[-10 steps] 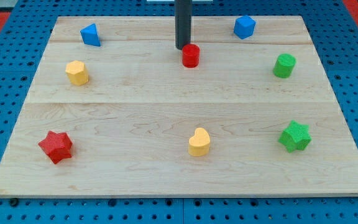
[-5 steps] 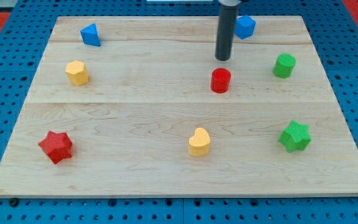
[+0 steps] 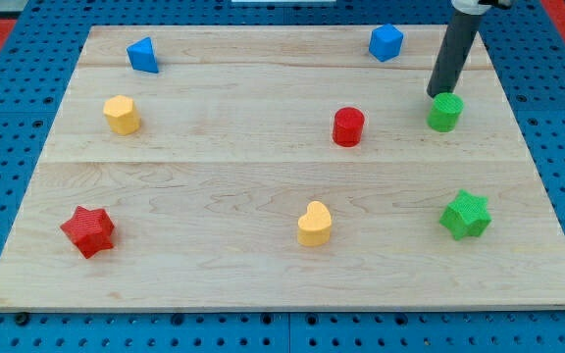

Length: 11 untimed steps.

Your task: Push the green circle into the green star

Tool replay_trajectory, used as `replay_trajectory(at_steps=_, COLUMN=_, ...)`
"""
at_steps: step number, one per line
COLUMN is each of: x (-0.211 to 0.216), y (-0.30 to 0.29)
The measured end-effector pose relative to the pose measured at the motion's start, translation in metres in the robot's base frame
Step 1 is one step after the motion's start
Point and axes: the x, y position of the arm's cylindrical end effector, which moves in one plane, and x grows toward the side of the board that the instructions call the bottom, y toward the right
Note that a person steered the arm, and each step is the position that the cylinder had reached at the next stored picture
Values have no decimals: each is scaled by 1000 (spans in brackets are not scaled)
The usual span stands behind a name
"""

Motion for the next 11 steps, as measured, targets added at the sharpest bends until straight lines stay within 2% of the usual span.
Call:
replay_trajectory(at_steps=2, x=32, y=11)
replay_trajectory(at_steps=3, x=32, y=37)
replay_trajectory(at_steps=5, x=34, y=11)
replay_trajectory(at_steps=9, x=123, y=9)
replay_trajectory(at_steps=10, x=111, y=17)
replay_trajectory(at_steps=11, x=82, y=36)
